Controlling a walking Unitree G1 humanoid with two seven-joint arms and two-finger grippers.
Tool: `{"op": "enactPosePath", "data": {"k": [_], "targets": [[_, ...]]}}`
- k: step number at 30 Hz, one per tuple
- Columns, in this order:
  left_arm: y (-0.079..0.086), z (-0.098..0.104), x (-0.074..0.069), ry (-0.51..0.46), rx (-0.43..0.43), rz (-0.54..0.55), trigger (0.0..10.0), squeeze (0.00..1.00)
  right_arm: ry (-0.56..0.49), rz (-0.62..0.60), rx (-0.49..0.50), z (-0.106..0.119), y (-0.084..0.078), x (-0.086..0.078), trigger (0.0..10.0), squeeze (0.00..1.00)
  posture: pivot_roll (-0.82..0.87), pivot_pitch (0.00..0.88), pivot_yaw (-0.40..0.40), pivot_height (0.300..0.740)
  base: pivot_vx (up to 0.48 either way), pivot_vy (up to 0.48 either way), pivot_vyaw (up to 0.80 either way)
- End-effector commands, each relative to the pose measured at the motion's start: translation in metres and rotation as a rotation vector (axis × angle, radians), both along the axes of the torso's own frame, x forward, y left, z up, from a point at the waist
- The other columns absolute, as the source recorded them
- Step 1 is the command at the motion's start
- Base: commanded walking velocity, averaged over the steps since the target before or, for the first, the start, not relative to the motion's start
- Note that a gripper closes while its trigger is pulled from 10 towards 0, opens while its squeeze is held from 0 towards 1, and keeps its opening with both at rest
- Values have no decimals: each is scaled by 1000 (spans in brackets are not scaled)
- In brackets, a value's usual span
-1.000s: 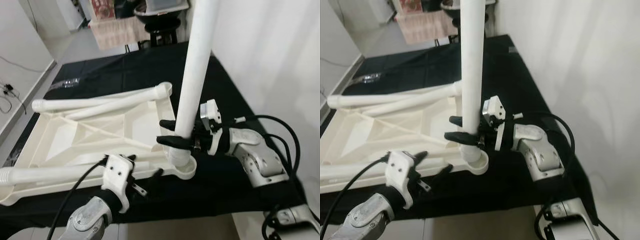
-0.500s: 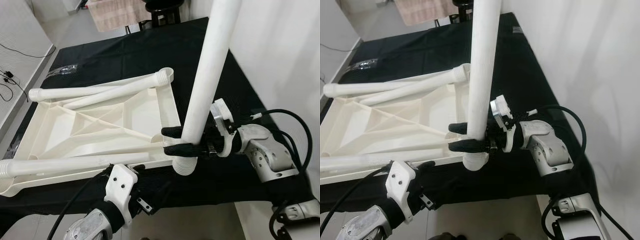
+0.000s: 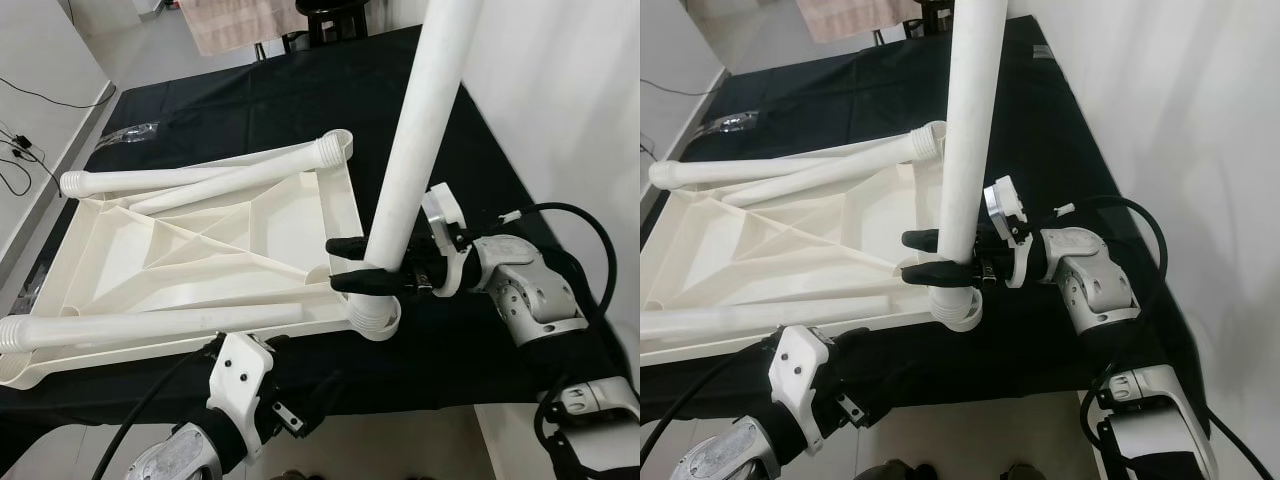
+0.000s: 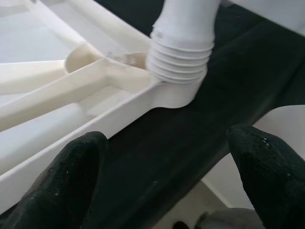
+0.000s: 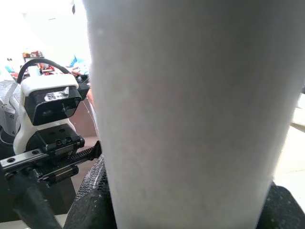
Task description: Building children table
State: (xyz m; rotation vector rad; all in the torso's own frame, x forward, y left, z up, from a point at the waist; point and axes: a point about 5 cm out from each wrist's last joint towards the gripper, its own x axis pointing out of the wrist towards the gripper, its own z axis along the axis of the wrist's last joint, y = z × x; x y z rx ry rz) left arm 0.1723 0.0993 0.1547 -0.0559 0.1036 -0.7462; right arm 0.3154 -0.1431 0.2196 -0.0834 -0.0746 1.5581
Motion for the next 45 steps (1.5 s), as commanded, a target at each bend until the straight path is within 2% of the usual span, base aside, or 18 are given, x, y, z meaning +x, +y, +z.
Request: {"op": "enactPosePath", "data": {"k": [1, 3, 5, 8, 14, 23, 25, 27, 28, 31, 39, 40, 41, 42, 44, 45], "targets": [[1, -4, -5, 33, 20, -28, 10000, 0, 44, 32, -57, -12, 2, -3, 10000, 0, 12, 209, 145, 740, 0, 0, 0], [-1, -5, -9, 66, 5, -74, 10000, 0, 39, 58, -116, -19, 3, -5, 10000, 0, 12, 207, 148, 740, 0, 0, 0], [-1, -6, -10, 74, 0, -84, 10000, 0, 35, 65, -135, -21, 3, -5, 10000, 0, 12, 207, 149, 740, 0, 0, 0], [-1, -6, -11, 78, -4, -87, 10000, 0, 31, 67, -145, -22, 3, -4, 10000, 0, 14, 210, 150, 740, 0, 0, 0], [0, -4, -11, 90, -26, -94, 10000, 0, -14, 64, -230, -30, 7, 0, 10000, 0, 16, 221, 155, 740, 0, 0, 0], [1, -3, -11, 96, -39, -96, 10000, 0, -44, 105, -312, -34, 8, -2, 10000, 0, 22, 234, 156, 740, 0, 0, 0], [2, -1, -11, 100, -45, -99, 10000, 0, -88, 161, -411, -35, 8, -4, 10000, 0, 19, 241, 156, 740, 0, 0, 0], [2, -1, -11, 100, -45, -99, 10000, 0, -88, 161, -411, -35, 8, -4, 10000, 0, 19, 241, 156, 740, 0, 0, 0], [2, -1, -11, 101, -46, -100, 10000, 0, -110, 185, -456, -35, 9, -4, 10000, 0, 20, 244, 157, 740, 0, 0, 0], [2, 0, -11, 103, -47, -102, 10000, 0, -139, 227, -504, -33, 12, -3, 10000, 0, 27, 246, 157, 740, 0, 0, 0], [2, 0, -12, 104, -47, -101, 10000, 0, -140, 252, -487, -28, 17, -2, 10000, 0, 27, 247, 156, 740, 0, 0, 0], [2, 1, -12, 104, -48, -98, 10000, 0, -55, 119, -399, -26, 25, 9, 10000, 0, 24, 253, 151, 740, 0, 0, 0], [2, 1, -12, 104, -48, -98, 10000, 0, -55, 119, -399, -26, 25, 9, 10000, 0, 24, 253, 151, 740, 0, 0, 0], [2, 1, -12, 104, -48, -97, 10000, 0, -13, 56, -366, -27, 27, 13, 10000, 0, 24, 253, 151, 740, 0, 0, 0], [2, 1, -12, 104, -48, -97, 10000, 0, -13, 56, -366, -27, 27, 13, 10000, 0, 24, 253, 151, 740, 0, 0, 0], [2, 1, -12, 105, -49, -97, 10000, 0, 28, 14, -344, -28, 28, 15, 10000, 0, 23, 254, 151, 740, 0, 0, 0]]}}
